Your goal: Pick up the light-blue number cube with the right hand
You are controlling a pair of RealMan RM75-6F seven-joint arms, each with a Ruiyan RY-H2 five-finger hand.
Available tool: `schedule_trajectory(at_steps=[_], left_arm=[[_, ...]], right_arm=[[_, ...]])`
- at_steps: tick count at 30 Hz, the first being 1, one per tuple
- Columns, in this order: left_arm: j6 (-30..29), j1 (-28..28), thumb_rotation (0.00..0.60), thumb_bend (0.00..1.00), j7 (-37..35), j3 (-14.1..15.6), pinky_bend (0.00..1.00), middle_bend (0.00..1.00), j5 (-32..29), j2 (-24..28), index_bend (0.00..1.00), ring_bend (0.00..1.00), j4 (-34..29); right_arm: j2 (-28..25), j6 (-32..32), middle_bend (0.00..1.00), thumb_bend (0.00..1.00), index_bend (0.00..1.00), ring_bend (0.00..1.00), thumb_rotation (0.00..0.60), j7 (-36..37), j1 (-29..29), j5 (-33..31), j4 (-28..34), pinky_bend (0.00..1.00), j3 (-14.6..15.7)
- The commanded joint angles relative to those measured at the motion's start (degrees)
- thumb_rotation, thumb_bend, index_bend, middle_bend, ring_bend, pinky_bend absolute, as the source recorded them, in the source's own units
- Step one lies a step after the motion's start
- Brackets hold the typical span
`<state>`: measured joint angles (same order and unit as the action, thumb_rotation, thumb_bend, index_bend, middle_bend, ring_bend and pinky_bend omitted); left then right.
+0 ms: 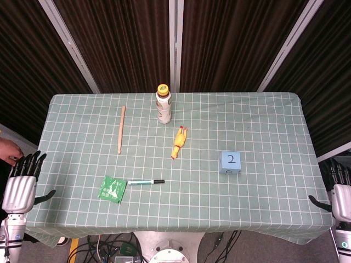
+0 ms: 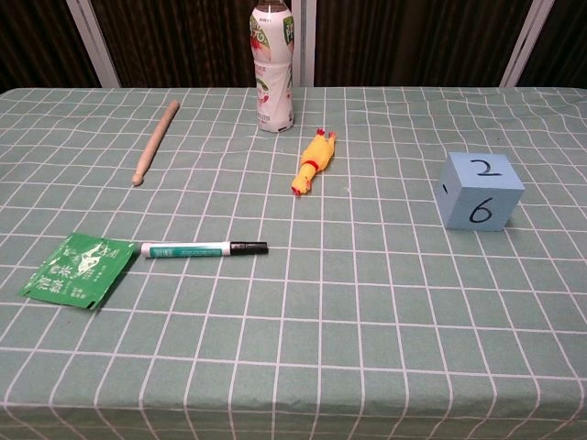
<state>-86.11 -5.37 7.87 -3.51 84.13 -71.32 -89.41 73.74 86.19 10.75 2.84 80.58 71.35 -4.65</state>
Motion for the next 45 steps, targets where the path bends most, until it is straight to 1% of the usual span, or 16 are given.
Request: schedule_trajectory(at_steps=[1,17,20,23,24,27,28,29,30,32,33,34,35,37,38,45], left_arm=[[-0.1,0.0,0.600,0.06,-0.1,0.0,0.00,0.00,0.1,0.0,0.03,0.00,0.0],[0.0,-0.5,0.600,0.06,-1.2,0.4,0.00,0.00,2.0,1.4,0.03,0.00,-2.3],[-0.1,-0.4,0.600,0.06,-1.4,0.7,0.00,0.00,2.4,1.3,0.03,0.00,-2.3],[-0.3,-0.2,0.600,0.06,-1.7,0.9,0.00,0.00,2.4,0.6,0.03,0.00,-1.8],[-0.2,-0.2,0.600,0.06,-1.9,0.9,0.00,0.00,2.3,0.4,0.03,0.00,-1.6],[0.2,-0.4,0.600,0.06,-2.0,0.9,0.00,0.00,2.1,0.1,0.03,0.00,-1.1],[0.3,-0.5,0.600,0.06,-2.0,0.9,0.00,0.00,2.1,0.1,0.03,0.00,-1.0],[0.4,-0.6,0.600,0.06,-2.0,0.9,0.00,0.00,2.2,0.1,0.03,0.00,-0.9],[0.5,-0.7,0.600,0.06,-2.0,0.8,0.00,0.00,2.2,0.1,0.03,0.00,-1.0],[0.5,-0.8,0.600,0.06,-1.9,0.8,0.00,0.00,2.4,0.3,0.03,0.00,-1.1],[0.5,-0.9,0.600,0.06,-1.8,0.7,0.00,0.00,2.5,0.3,0.03,0.00,-1.2],[0.6,-1.0,0.600,0.06,-1.8,0.7,0.00,0.00,2.5,0.4,0.03,0.00,-1.4],[0.6,-1.0,0.600,0.06,-1.8,0.7,0.00,0.00,2.6,0.4,0.03,0.00,-1.5],[0.7,-1.1,0.600,0.06,-2.0,0.8,0.00,0.00,2.5,0.4,0.03,0.00,-1.5],[0.8,-1.1,0.600,0.06,-2.2,0.8,0.00,0.00,2.5,0.3,0.03,0.00,-1.4],[1.6,-1.1,0.600,0.06,-3.6,1.0,0.00,0.00,1.8,0.3,0.03,0.00,-0.1]], right_arm=[[-0.1,-0.3,0.00,0.00,0.00,0.00,0.600,-0.1,0.1,0.1,0.2,0.00,-0.1],[-3.3,-4.4,0.00,0.00,0.00,0.00,0.600,-0.4,2.0,0.4,2.6,0.00,-1.0],[-4.7,-5.6,0.00,0.03,0.00,0.00,0.600,-0.7,2.6,1.0,3.9,0.00,-0.7],[-6.1,-6.4,0.02,0.14,0.00,0.00,0.600,-2.2,3.2,1.0,5.1,0.00,-0.9],[-6.4,-6.5,0.03,0.22,0.00,0.00,0.600,-2.7,3.4,0.8,5.4,0.00,-1.1],[-7.0,-6.8,0.08,0.72,0.00,0.00,0.600,-5.0,4.0,0.2,6.6,0.00,-1.9],[-7.0,-6.7,0.12,0.88,0.00,0.03,0.600,-6.0,4.2,0.0,6.9,0.02,-2.1],[-7.1,-6.9,0.19,0.96,0.00,0.09,0.600,-7.3,4.5,-0.1,7.2,0.09,-2.2],[-7.2,-7.3,0.29,1.00,0.00,0.20,0.600,-8.3,4.8,-0.2,7.5,0.22,-2.2],[-7.5,-8.8,0.51,1.00,0.00,0.48,0.600,-10.0,5.8,0.2,8.1,0.53,-2.0],[-7.5,-9.4,0.58,1.00,0.00,0.56,0.600,-10.8,6.3,0.5,8.2,0.61,-1.8],[-7.4,-10.3,0.69,1.00,0.00,0.66,0.600,-12.1,7.0,0.9,8.2,0.68,-1.6],[-7.5,-11.4,0.80,1.00,0.00,0.73,0.600,-13.1,7.5,1.0,8.5,0.71,-1.3],[-7.8,-13.5,0.92,1.00,0.00,0.81,0.600,-14.6,8.6,0.9,9.5,0.74,-1.0],[-8.1,-14.8,0.94,1.00,0.01,0.83,0.600,-15.2,9.3,0.9,10.3,0.75,-0.9],[-11.3,-26.8,0.97,1.00,0.14,0.85,0.600,-17.1,14.8,-2.9,17.5,0.75,-0.8]])
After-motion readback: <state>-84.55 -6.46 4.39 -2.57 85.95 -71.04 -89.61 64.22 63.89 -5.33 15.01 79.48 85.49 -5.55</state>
